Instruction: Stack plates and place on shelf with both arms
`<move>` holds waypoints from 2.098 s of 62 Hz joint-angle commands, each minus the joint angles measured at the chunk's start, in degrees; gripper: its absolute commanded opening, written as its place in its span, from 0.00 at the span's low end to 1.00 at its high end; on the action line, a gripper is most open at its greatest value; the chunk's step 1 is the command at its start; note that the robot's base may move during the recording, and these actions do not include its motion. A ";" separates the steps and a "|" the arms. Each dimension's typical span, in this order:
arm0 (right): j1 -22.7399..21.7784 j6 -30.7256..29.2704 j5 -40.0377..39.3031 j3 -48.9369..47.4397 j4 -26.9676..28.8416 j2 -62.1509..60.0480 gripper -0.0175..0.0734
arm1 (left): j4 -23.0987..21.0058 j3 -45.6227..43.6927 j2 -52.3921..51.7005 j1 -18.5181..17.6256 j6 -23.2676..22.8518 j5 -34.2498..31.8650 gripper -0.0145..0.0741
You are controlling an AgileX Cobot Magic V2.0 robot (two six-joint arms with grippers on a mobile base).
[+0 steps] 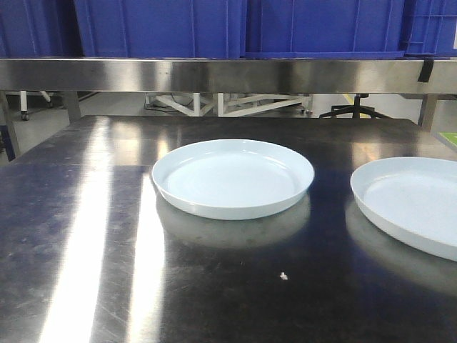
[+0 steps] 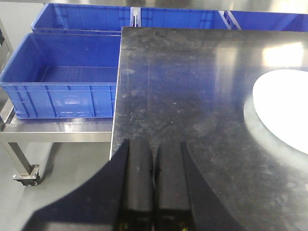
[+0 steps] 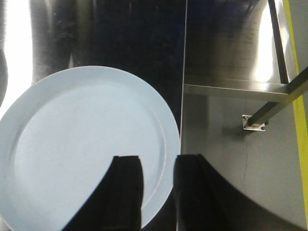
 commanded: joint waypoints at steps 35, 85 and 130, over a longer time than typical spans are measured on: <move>-0.29 -0.50 -2.16 -2.16 -0.56 2.33 0.59 | 0.25 -1.75 0.15 0.07 -0.55 -4.24 0.27; -9.91 2.14 -17.23 -3.10 0.38 29.50 0.56 | 0.25 -1.75 0.15 0.07 -0.55 -4.24 0.27; -7.87 2.27 -13.22 -14.85 1.43 22.05 0.25 | 0.25 -1.75 0.15 0.07 -0.55 -4.24 0.27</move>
